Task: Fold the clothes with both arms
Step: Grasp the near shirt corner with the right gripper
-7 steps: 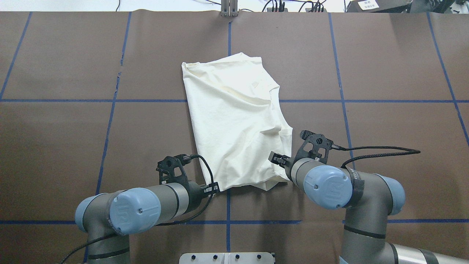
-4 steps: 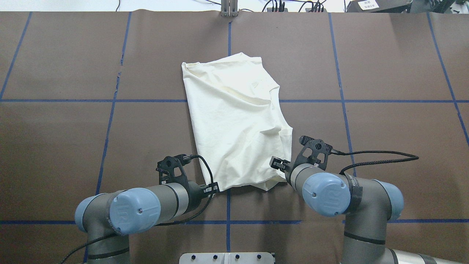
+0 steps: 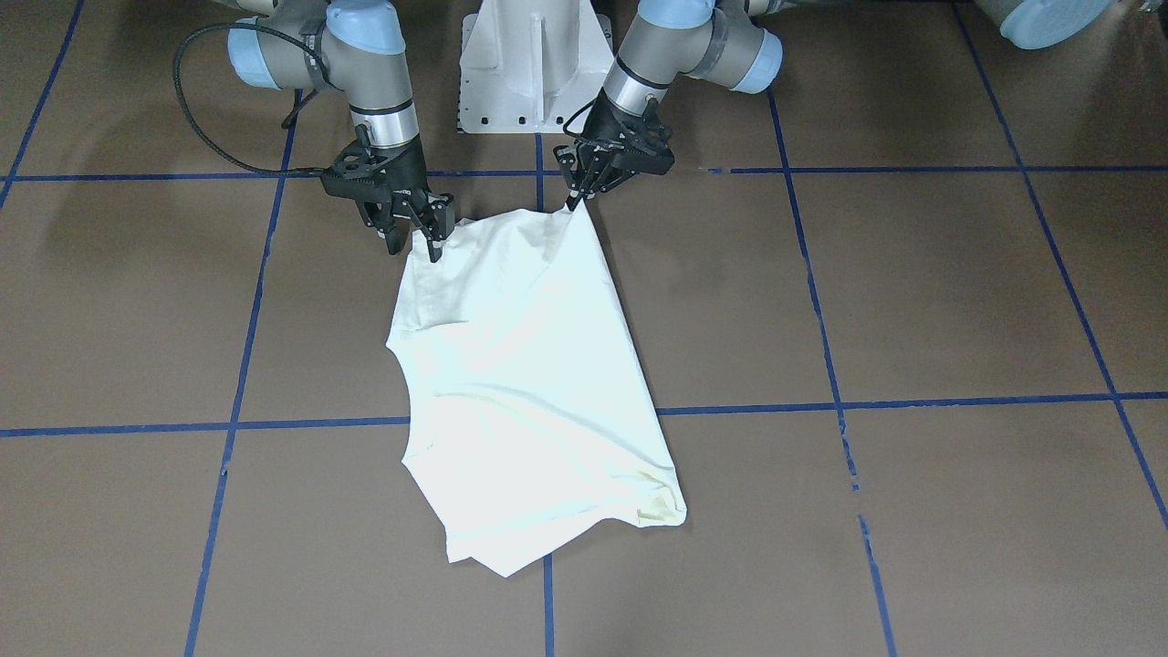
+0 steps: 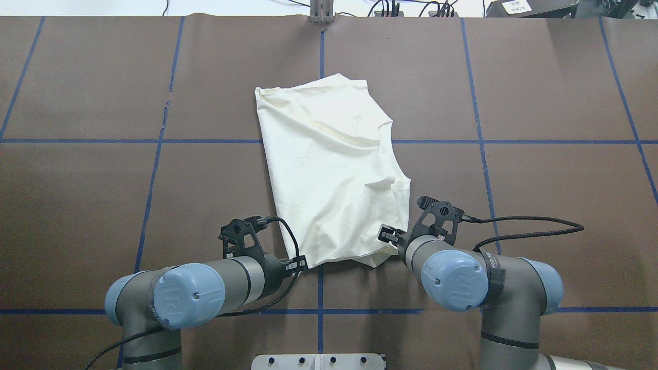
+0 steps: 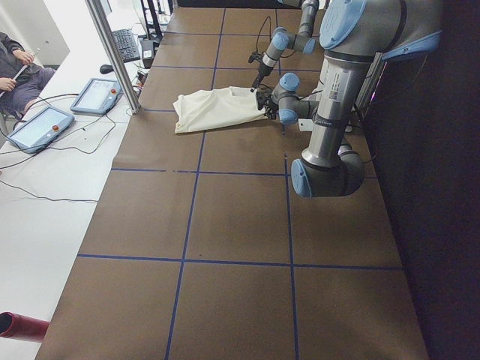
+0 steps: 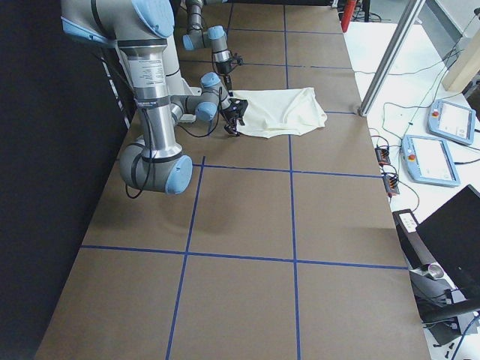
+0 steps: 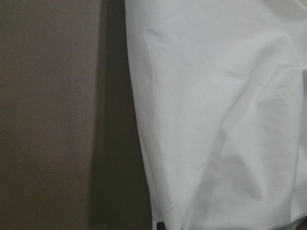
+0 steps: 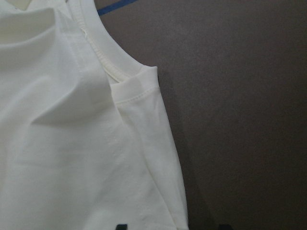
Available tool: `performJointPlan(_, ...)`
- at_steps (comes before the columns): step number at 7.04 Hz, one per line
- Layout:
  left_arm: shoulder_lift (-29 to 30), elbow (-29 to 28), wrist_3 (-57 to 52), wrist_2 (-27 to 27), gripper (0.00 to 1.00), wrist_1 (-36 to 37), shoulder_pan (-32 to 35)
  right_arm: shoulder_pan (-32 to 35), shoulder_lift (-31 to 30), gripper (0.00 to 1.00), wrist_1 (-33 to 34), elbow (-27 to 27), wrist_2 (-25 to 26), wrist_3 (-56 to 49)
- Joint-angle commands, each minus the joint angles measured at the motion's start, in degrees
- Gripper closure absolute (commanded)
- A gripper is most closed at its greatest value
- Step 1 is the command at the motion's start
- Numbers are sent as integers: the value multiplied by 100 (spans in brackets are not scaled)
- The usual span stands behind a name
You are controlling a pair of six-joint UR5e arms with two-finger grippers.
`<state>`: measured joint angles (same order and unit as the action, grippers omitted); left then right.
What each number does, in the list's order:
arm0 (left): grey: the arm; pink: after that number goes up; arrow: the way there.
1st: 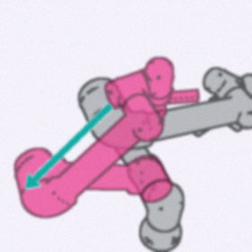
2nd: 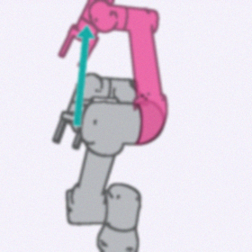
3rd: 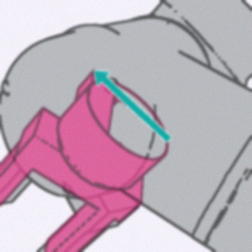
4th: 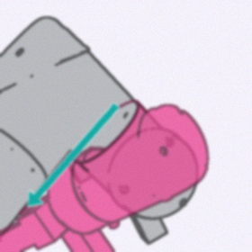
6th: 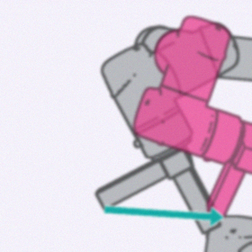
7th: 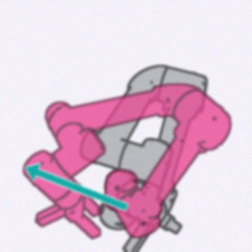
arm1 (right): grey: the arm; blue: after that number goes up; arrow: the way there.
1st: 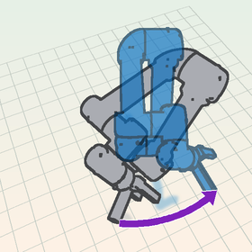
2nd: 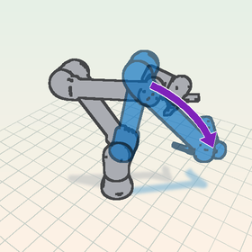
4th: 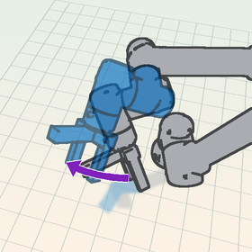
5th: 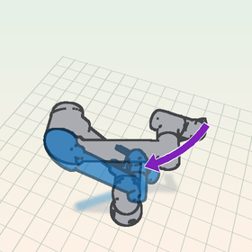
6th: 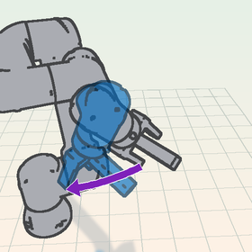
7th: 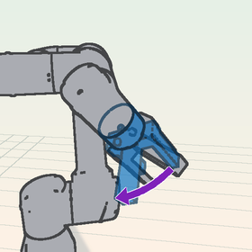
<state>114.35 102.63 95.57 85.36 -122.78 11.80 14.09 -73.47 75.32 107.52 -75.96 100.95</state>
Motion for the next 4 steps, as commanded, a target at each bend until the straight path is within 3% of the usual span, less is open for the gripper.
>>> performJointPlan(1, 0, -6, -3, -2, 100, 0, -2, -29, 9, 41, 0, -3, 19, 21)
performJointPlan(2, 0, 3, -3, -2, 100, 0, -2, -38, 17, 73, 0, -3, 19, 83)
performJointPlan(4, -9, 3, -3, -2, 100, 0, -2, -55, 61, 100, 0, -3, 19, 92)
